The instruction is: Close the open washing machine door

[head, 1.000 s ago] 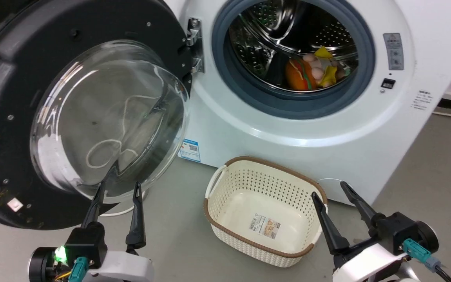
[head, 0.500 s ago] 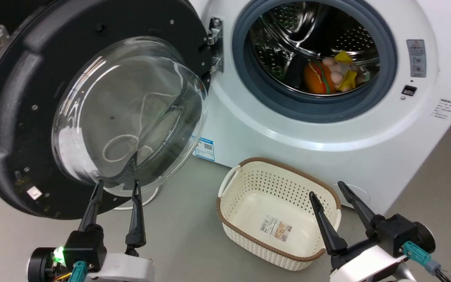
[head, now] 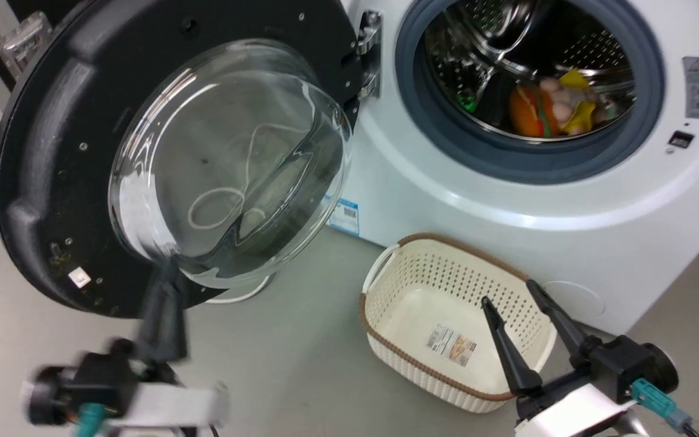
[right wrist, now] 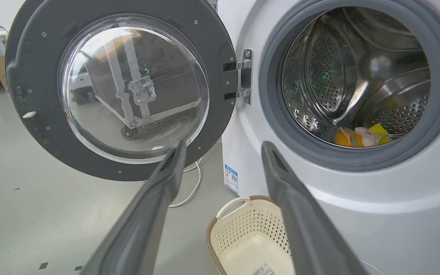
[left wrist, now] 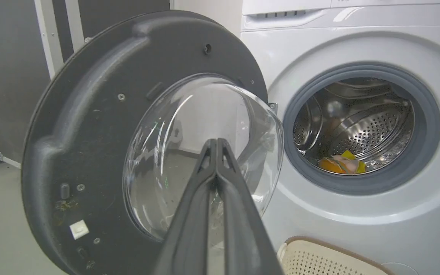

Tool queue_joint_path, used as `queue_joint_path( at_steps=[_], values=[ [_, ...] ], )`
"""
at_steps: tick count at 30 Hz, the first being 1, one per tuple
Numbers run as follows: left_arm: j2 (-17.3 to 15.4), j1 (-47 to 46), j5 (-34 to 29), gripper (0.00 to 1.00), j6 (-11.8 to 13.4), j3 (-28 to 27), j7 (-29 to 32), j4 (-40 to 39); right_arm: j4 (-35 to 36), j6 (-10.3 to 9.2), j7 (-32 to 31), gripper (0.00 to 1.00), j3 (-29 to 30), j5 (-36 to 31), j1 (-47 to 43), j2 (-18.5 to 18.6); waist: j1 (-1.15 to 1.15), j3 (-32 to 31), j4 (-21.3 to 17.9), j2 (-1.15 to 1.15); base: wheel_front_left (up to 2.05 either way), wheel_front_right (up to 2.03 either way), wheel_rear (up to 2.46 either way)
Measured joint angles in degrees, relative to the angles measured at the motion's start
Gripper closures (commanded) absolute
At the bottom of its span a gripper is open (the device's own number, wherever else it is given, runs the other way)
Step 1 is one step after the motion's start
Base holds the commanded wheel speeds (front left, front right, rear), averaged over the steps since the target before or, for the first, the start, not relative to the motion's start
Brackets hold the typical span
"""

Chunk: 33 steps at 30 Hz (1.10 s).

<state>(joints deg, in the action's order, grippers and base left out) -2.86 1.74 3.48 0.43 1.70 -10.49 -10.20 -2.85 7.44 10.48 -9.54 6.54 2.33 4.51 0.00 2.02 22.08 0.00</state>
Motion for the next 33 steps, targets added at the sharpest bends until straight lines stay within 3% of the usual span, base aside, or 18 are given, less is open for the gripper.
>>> queue_joint_path(
  at_steps=[9,17,21,26,33],
  values=[
    [-3.0,-8.0,4.3,1.00,-2.6,-9.8,-1.2,-7.2,1.6,0.00,0.8,0.00,0.5,-0.1,-0.8,2.1,0.01,4.3,1.2,0.00,0.00,0.00,0.00],
    [-12.7,-21.1,15.7,1.00,-3.2,-25.4,0.6,-3.8,2.4,0.00,1.7,0.00,-0.6,0.6,0.7,3.8,0.01,8.2,-0.4,0.00,0.00,0.00,0.00],
    [-17.5,-27.4,24.3,1.00,-1.7,-32.5,7.0,3.1,2.4,0.00,2.3,0.00,-1.1,1.1,1.8,4.1,0.00,9.6,-1.6,0.00,0.00,0.00,0.00],
    [-21.2,-32.4,34.3,1.00,1.4,-38.2,18.1,15.0,2.3,0.00,2.8,0.00,-1.2,1.7,2.0,4.8,0.01,11.1,-2.3,0.00,0.00,0.00,0.00],
    [-18.7,-39.2,53.9,1.00,6.8,-42.0,40.4,25.8,1.7,0.00,3.8,0.00,-1.9,2.6,2.9,5.0,0.01,12.0,-2.2,0.00,0.00,0.00,0.00]
  ],
)
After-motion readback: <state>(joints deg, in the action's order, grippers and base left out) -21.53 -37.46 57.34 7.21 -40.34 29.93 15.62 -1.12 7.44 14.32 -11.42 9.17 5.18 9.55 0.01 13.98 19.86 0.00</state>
